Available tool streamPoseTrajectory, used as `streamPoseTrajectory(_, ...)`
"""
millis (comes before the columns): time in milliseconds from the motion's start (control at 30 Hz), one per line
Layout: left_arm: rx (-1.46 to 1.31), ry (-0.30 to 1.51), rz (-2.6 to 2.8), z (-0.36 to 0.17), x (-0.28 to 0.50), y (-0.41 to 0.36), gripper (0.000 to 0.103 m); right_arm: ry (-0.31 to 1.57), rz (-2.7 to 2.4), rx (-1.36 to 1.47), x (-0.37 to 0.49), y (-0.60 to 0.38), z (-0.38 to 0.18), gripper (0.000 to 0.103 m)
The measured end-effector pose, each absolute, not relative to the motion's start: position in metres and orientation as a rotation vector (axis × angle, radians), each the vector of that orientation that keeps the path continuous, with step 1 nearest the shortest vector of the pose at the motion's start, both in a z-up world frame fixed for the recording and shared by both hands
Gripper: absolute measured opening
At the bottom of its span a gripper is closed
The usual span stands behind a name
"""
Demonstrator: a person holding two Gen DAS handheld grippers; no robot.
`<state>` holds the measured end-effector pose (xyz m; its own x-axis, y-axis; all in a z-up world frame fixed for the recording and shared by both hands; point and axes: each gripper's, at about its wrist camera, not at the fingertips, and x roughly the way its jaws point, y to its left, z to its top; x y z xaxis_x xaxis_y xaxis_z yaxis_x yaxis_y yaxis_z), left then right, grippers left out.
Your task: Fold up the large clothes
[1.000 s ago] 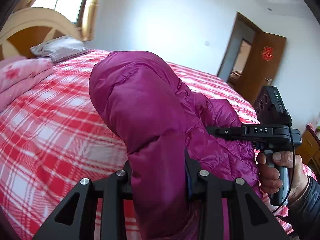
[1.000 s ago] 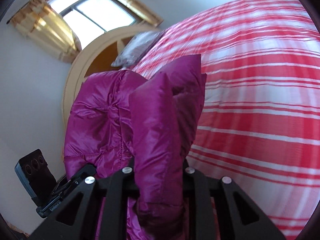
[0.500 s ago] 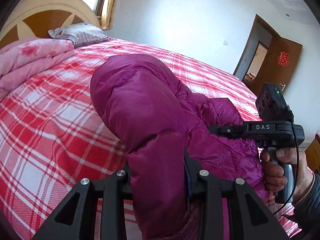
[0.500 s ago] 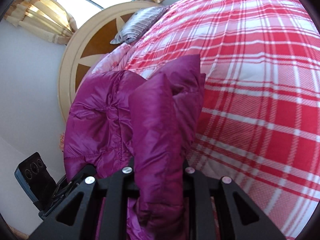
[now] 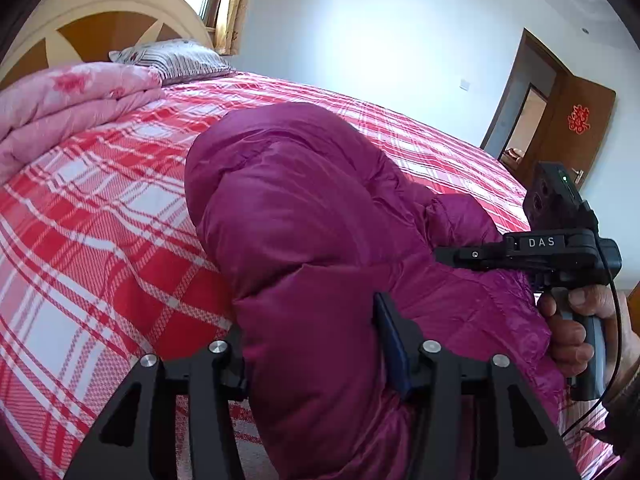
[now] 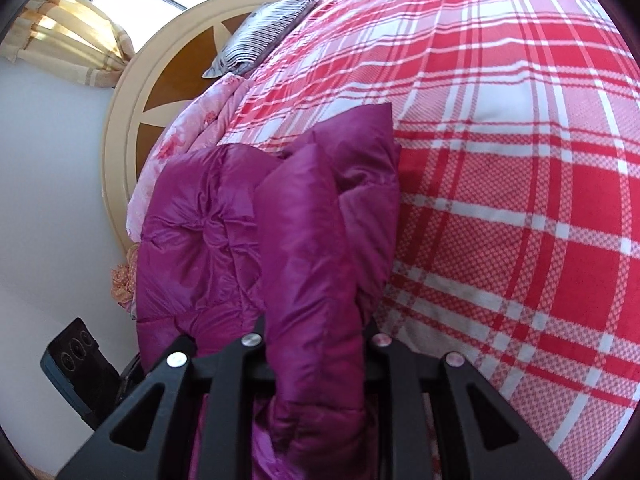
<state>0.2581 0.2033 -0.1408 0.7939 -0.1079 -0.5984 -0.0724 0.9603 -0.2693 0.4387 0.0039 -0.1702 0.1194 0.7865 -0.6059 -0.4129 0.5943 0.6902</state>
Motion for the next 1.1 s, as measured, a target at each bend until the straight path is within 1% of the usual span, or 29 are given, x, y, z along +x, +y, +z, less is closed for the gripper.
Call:
streamPoseTrajectory(233, -0.287, 0.658, -0.003, -0.143, 0.258, 0.205, 0.057, 1.15, 0.9, 0.376, 0.437, 0.007, -0.172, 0.027)
streamPoseTrajectory(367, -0.281, 0.659, 0.017, -0.146, 0.258, 0.205, 0.06, 1.142, 0.861, 0.311, 0.433, 0.014, -0.169, 0.03)
streamPoseTrajectory(467, -0.284, 0.651, 0.017, -0.148, 0.256, 0.203, 0.061, 1.147, 0.857, 0.318, 0.434, 0.013, -0.173, 0.033)
streamPoseTrajectory(600, -0.276, 0.652, 0.031, -0.147, 0.254, 0.203, 0.062, 1.137, 0.848, 0.315, 0.432, 0.012, -0.174, 0.032)
streamPoseTrajectory(733, -0.284, 0.678, 0.067, -0.142, 0.254, 0.204, 0.068, 1.126, 0.822, 0.266, 0.428, 0.015, -0.17, 0.036)
streamPoseTrajectory(800, -0.295, 0.691, 0.087, -0.136, 0.25, 0.205, 0.069, 1.127, 0.805, 0.258, 0.428, 0.015, -0.167, 0.044)
streamPoseTrajectory(867, -0.29, 0.704, 0.112, -0.127, 0.245, 0.206, 0.069, 1.11, 0.751, 0.243, 0.424, 0.012, -0.16, 0.067)
streamPoseTrajectory(900, -0.284, 0.698, 0.122, -0.122, 0.241, 0.206, 0.069, 1.101, 0.736, 0.24, 0.421, 0.01, -0.155, 0.07)
streamPoseTrajectory(1033, -0.26, 0.602, 0.128, -0.086, 0.212, 0.205, 0.069, 1.013, 0.725, 0.164, 0.393, 0.007, -0.122, 0.071)
streamPoseTrajectory(1067, -0.251, 0.582, 0.126, -0.076, 0.205, 0.203, 0.071, 0.975, 0.716, 0.135, 0.382, 0.006, -0.11, 0.075)
streamPoseTrajectory(1100, -0.242, 0.568, 0.129, -0.07, 0.2, 0.202, 0.073, 0.937, 0.702, 0.11, 0.37, 0.005, -0.1, 0.077)
